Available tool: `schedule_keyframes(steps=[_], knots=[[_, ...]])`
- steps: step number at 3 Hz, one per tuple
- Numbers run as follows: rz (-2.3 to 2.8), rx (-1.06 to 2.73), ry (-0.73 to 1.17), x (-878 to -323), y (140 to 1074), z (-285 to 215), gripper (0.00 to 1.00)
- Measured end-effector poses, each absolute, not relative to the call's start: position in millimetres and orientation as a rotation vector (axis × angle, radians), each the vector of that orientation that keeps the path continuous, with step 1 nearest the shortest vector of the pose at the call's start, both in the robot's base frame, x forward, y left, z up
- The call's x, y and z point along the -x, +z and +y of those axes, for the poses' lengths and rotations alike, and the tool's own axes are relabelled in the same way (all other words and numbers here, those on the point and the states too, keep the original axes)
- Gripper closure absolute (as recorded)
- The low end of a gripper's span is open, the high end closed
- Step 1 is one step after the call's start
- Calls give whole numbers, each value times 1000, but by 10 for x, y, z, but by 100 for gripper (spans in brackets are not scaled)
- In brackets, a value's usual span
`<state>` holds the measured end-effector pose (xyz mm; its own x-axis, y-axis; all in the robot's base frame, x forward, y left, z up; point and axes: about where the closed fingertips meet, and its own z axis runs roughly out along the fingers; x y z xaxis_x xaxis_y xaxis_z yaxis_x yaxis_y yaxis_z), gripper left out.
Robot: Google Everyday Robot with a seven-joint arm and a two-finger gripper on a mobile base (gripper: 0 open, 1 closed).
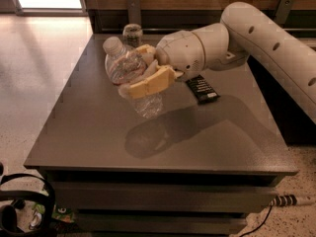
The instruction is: Place water bottle upright
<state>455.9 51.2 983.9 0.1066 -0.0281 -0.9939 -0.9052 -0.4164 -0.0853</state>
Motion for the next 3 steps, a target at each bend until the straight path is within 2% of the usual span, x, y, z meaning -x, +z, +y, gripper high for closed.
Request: schedule_keyframes(steps=[1, 3], knots=[[796, 1445, 1399, -4496, 10063, 593, 100], [810, 1449, 1343, -4499, 10172, 651, 100]])
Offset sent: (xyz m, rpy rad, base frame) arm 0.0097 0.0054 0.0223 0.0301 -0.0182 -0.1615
